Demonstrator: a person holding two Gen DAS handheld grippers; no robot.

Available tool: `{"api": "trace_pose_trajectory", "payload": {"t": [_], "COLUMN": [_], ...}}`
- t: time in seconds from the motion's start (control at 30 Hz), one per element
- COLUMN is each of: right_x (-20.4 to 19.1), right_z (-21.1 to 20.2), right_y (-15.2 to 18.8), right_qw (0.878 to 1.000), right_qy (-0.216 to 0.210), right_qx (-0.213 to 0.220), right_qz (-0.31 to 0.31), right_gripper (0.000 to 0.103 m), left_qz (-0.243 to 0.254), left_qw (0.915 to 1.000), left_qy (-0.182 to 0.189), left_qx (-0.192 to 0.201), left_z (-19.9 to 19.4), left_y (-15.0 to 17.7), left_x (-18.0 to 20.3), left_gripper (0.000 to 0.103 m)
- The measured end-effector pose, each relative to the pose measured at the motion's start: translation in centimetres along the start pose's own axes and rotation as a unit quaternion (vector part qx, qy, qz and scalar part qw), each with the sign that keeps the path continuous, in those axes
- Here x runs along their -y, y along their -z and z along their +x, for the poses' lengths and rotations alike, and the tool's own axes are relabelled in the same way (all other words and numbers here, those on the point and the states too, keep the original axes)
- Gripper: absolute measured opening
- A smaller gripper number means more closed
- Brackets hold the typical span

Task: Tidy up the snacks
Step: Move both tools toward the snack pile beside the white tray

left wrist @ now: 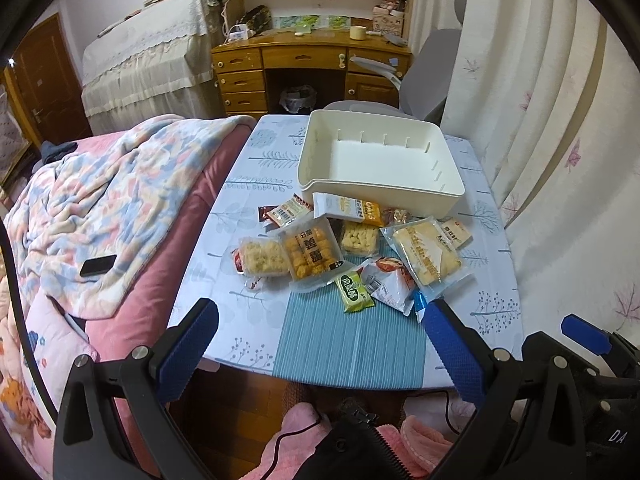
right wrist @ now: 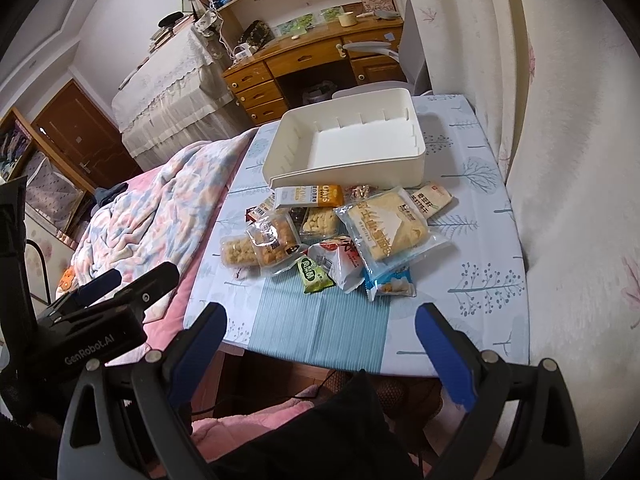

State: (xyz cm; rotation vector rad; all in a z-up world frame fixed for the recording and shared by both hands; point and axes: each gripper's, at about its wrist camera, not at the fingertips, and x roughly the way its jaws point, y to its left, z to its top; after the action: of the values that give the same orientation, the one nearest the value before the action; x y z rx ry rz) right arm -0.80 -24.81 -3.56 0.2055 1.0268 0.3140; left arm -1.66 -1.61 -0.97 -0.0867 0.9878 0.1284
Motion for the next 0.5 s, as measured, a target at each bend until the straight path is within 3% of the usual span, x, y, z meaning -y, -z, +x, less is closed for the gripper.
{"api": "trace_pose_trajectory", "payload": {"t": [0.5], "right_x": [3.3], "right_z": [0.9], "right_y": [-0.6], "right_qw": [0.999], "right_qy": [-0.031], "right_qx": [-0.012], "right_qz": [0.038], "right_gripper": [0.096], "left_qz": [-0.019], "left_qw": [0.9993], "left_qy": [-0.003], "left_qx": [-0.031], "left_z": [1.0], "left_y": [0.3], "left_x": [-0.2], "left_gripper": [0.102]}}
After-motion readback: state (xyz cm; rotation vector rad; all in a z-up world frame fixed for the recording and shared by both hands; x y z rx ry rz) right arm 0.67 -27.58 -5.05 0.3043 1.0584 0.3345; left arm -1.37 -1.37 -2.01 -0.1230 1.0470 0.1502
